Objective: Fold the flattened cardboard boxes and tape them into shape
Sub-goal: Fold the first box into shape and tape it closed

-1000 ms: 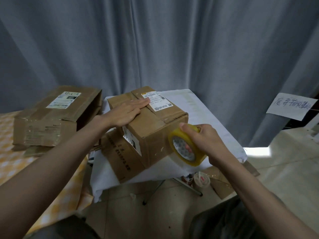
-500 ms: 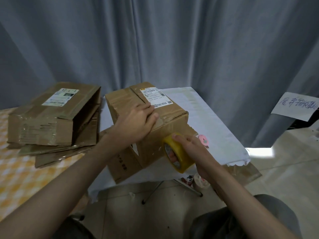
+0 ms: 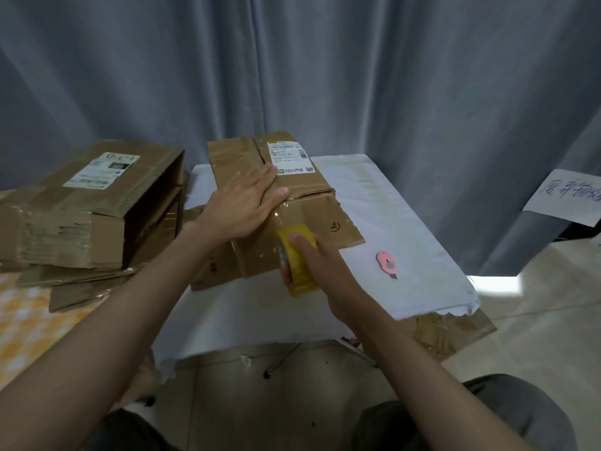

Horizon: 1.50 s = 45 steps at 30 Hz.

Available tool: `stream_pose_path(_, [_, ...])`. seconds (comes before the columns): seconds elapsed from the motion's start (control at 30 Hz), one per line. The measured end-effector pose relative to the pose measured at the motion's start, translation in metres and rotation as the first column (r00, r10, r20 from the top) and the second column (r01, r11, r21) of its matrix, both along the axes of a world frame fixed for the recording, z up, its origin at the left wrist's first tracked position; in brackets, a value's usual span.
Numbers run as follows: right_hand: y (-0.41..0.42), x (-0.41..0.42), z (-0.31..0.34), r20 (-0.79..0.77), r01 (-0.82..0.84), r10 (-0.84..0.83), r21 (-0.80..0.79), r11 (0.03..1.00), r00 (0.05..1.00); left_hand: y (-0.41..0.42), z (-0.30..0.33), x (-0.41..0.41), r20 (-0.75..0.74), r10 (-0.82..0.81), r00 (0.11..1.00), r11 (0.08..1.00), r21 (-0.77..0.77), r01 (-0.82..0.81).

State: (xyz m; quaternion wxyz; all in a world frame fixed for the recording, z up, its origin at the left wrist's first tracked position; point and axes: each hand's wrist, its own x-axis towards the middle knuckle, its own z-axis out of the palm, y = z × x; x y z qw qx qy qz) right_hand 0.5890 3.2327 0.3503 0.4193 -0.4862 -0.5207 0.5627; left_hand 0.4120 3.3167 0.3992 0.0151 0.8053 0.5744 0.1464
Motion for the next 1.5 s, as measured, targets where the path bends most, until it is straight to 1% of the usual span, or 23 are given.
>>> stream_pose_path(0.1, [0.000,0.004,-0.001,0.019,0.018,-0.019,0.022,1.000,1.000,0.002,-0.003,0.000,0.008,0.011,1.000,0.999,0.039,-0.011])
stream_pose_path(0.27, [-0.005,-0.005,-0.001,0.040,0.046,-0.046,-0.011,0.999,0.998,0.004,-0.001,0.001,-0.021,-0.025,0.999,0.998,0.055,0.026])
stream_pose_path(0.33, [-0.006,-0.005,-0.002,0.048,0.027,-0.024,-0.056,0.998,0.999,-0.002,0.000,0.002,-0.065,-0.060,0.996,0.987,0.144,0.069])
stream_pose_path(0.4, [-0.005,0.004,-0.004,0.050,-0.048,0.052,-0.084,0.995,0.997,-0.010,0.001,0.004,-0.098,-0.074,0.992,0.972,0.217,0.094])
stream_pose_path(0.47, [-0.002,0.024,-0.004,0.087,-0.056,0.059,-0.035,0.998,0.995,-0.015,0.001,0.004,-0.105,-0.072,0.992,0.975,0.200,0.092])
stream_pose_path(0.53, [0.014,0.055,-0.009,0.257,0.088,-0.115,0.113,0.990,0.959,-0.019,0.001,0.004,-0.128,-0.055,0.990,0.989,0.129,0.071])
stream_pose_path(0.57, [0.024,0.073,-0.013,0.403,0.148,-0.221,0.205,0.968,0.888,-0.021,0.000,0.004,-0.142,-0.051,0.989,0.993,0.101,0.066])
stream_pose_path(0.6, [0.034,0.090,-0.017,0.560,0.152,-0.281,0.266,0.952,0.779,-0.023,-0.001,0.005,-0.143,-0.054,0.988,0.995,0.081,0.066])
stream_pose_path(0.67, [0.049,0.117,-0.028,0.832,0.073,-0.235,0.230,0.970,0.503,-0.028,-0.004,0.005,-0.108,-0.063,0.992,0.996,0.056,0.069])
stream_pose_path(0.7, [0.052,0.126,-0.035,0.908,0.048,-0.179,0.174,0.984,0.378,-0.029,-0.006,0.004,-0.090,-0.065,0.994,0.996,0.052,0.070])
stream_pose_path(0.73, [0.053,0.132,-0.041,0.946,0.032,-0.136,0.133,0.991,0.294,-0.030,-0.007,0.004,-0.084,-0.067,0.994,0.996,0.050,0.071])
stream_pose_path(0.77, [0.053,0.135,-0.046,0.960,0.011,-0.110,0.111,0.994,0.256,-0.030,-0.007,0.003,-0.088,-0.067,0.994,0.996,0.049,0.072])
stream_pose_path(0.8, [0.053,0.138,-0.049,0.960,-0.004,-0.095,0.100,0.995,0.265,-0.031,-0.006,0.003,-0.095,-0.066,0.993,0.996,0.047,0.071])
stream_pose_path(0.93, [0.058,0.141,-0.039,0.906,0.031,-0.112,0.109,0.994,0.407,-0.032,-0.004,0.004,-0.092,-0.071,0.993,0.997,0.032,0.074])
stream_pose_path(1.0, [0.058,0.138,-0.027,0.852,0.071,-0.280,0.278,0.958,0.442,-0.031,-0.004,0.005,-0.084,-0.070,0.994,0.997,0.011,0.071])
stream_pose_path(1.03, [0.056,0.134,-0.021,0.772,0.085,-0.402,0.417,0.905,0.492,-0.031,-0.004,0.005,-0.082,-0.070,0.994,0.998,0.000,0.070])
stream_pose_path(1.07, [0.052,0.128,-0.014,0.650,0.104,-0.497,0.544,0.833,0.575,-0.031,-0.004,0.005,-0.080,-0.072,0.994,0.997,-0.010,0.071])
stream_pose_path(1.1, [0.048,0.119,-0.004,0.514,0.126,-0.534,0.631,0.766,0.672,-0.030,-0.004,0.004,-0.079,-0.074,0.994,0.997,-0.016,0.073])
stream_pose_path(1.17, [0.038,0.098,0.015,0.306,0.123,-0.471,0.720,0.683,0.827,-0.029,-0.004,0.003,-0.082,-0.074,0.994,0.997,-0.021,0.073])
stream_pose_path(1.2, [0.034,0.089,0.022,0.262,0.082,-0.410,0.751,0.655,0.874,-0.029,-0.005,0.004,-0.094,-0.071,0.993,0.997,-0.019,0.070])
stream_pose_path(1.27, [0.029,0.074,0.031,0.284,-0.057,-0.294,0.801,0.596,0.912,-0.029,-0.007,0.005,-0.132,-0.061,0.989,0.998,-0.006,0.061])
stream_pose_path(1.33, [0.028,0.063,0.033,0.350,-0.180,-0.237,0.826,0.534,0.906,-0.029,-0.008,0.006,-0.159,-0.056,0.986,0.998,-0.003,0.056])
stream_pose_path(1.5, [0.040,0.050,0.024,0.457,-0.316,-0.245,0.834,0.453,0.855,-0.031,-0.006,0.007,-0.167,-0.059,0.984,0.998,-0.031,0.055])
